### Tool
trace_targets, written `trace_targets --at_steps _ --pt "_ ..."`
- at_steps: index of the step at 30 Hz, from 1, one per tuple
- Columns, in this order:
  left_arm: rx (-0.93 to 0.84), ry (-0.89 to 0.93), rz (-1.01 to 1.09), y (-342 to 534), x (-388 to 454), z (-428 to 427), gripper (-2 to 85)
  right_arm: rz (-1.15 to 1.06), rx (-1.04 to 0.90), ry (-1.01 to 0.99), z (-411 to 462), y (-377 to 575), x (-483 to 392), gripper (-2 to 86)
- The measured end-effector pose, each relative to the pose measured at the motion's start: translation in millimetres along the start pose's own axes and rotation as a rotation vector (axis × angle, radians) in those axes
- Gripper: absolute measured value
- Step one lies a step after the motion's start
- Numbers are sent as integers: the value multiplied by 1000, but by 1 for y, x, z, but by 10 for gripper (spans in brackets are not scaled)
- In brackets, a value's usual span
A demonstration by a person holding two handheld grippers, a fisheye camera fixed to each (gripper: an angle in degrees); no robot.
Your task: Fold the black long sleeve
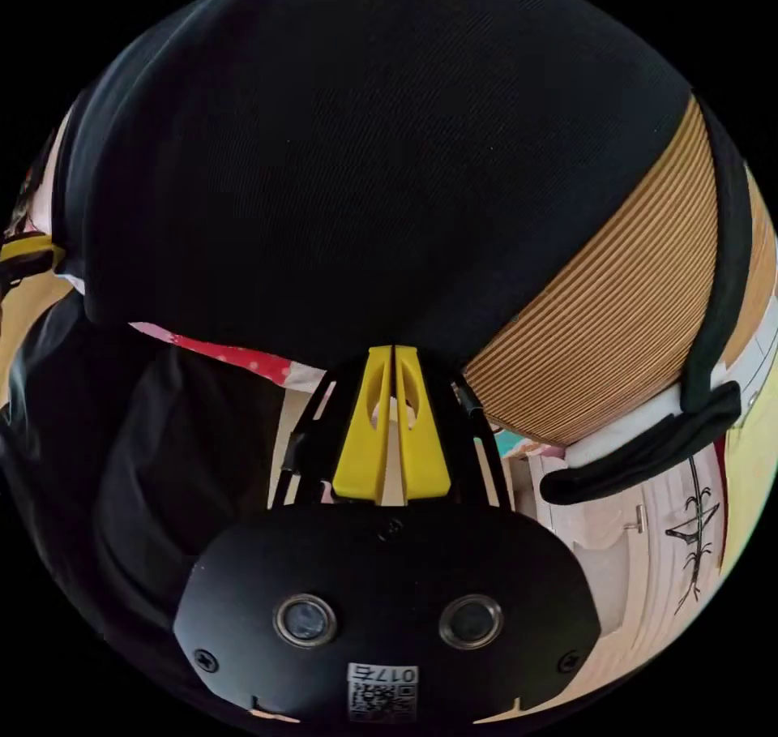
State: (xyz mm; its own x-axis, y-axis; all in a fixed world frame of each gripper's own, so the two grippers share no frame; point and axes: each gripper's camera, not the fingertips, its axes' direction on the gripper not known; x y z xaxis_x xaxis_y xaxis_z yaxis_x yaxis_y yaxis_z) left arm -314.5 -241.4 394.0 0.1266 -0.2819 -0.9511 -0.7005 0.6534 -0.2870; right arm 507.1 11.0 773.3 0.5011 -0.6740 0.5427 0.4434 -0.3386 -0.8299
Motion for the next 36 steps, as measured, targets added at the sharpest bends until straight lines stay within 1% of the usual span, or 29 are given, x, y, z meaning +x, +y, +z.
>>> trace_targets --at_steps 1,2,3,4,5,6,7,8,9,10,11,12,13,14,15,17,18,20,23,24,26,27,28,29,30,32,33,35,36 --pt "5 4 2 7 -5 5 41 22 -3 -18 10 15 4 5" --pt "37 66 -26 16 -17 9 42 36 -7 -43 14 23 7 5" --pt "72 124 -43 23 -26 10 42 73 -6 -120 22 37 19 5" --pt "161 277 -95 37 -50 11 50 125 13 -221 26 51 36 4" --pt "266 481 -168 53 -80 17 63 156 17 -285 28 58 47 4" --pt "329 603 -203 61 -96 21 72 210 2 -431 35 70 68 4" --pt "473 850 -275 80 -127 32 95 250 -31 -596 45 81 87 4" --pt "586 1063 -385 97 -154 52 123 266 -42 -676 51 87 96 4" --pt "626 1155 -448 104 -165 65 132 292 -34 -823 61 101 111 4" --pt "701 1313 -565 116 -181 91 149 307 -16 -960 72 116 123 4" --pt "796 1442 -670 127 -192 114 148 311 -10 -1022 77 122 127 4" --pt "841 1499 -727 132 -196 125 148 313 -18 -1133 90 134 133 4" --pt "913 1602 -833 138 -199 147 143 299 -49 -1222 103 144 134 4" --pt "977 1703 -919 139 -199 165 140 285 -65 -1251 109 148 133 4" --pt "1006 1752 -954 138 -198 173 139 254 -88 -1262 117 158 130 4" --pt "1049 1895 -1064 129 -191 198 132 216 -121 -1194 125 171 123 4" --pt "1048 1914 -1083 126 -190 203 126 194 -151 -1136 130 180 117 4" --pt "971 1905 -1163 118 -185 221 87 164 -192 -1084 138 191 108 4" --pt "921 1827 -1184 115 -180 231 39 142 -203 -1079 147 210 98 5" --pt "945 1814 -1163 115 -181 229 37 146 -190 -1084 149 218 97 5" --pt "1125 1802 -972 118 -189 210 28 152 -160 -1097 151 229 97 5" --pt "1136 1777 -934 120 -193 201 27 157 -145 -1113 154 236 98 5" --pt "1159 1685 -873 129 -202 179 26 165 -134 -1138 158 243 100 5" --pt "1226 1560 -798 142 -214 150 24 170 -127 -1156 160 247 101 5" --pt "1261 1487 -756 150 -220 132 23 182 -110 -1194 164 254 104 5" --pt "1395 1139 -603 185 -228 45 21 205 -80 -1256 171 265 111 5" --pt "1429 1054 -565 194 -225 21 21 222 -55 -1300 175 272 115 5" --pt "1551 749 -405 217 -182 -68 22 245 -5 -1367 182 284 122 5" --pt "1575 683 -347 218 -164 -88 23 258 32 -1409 186 291 126 6"
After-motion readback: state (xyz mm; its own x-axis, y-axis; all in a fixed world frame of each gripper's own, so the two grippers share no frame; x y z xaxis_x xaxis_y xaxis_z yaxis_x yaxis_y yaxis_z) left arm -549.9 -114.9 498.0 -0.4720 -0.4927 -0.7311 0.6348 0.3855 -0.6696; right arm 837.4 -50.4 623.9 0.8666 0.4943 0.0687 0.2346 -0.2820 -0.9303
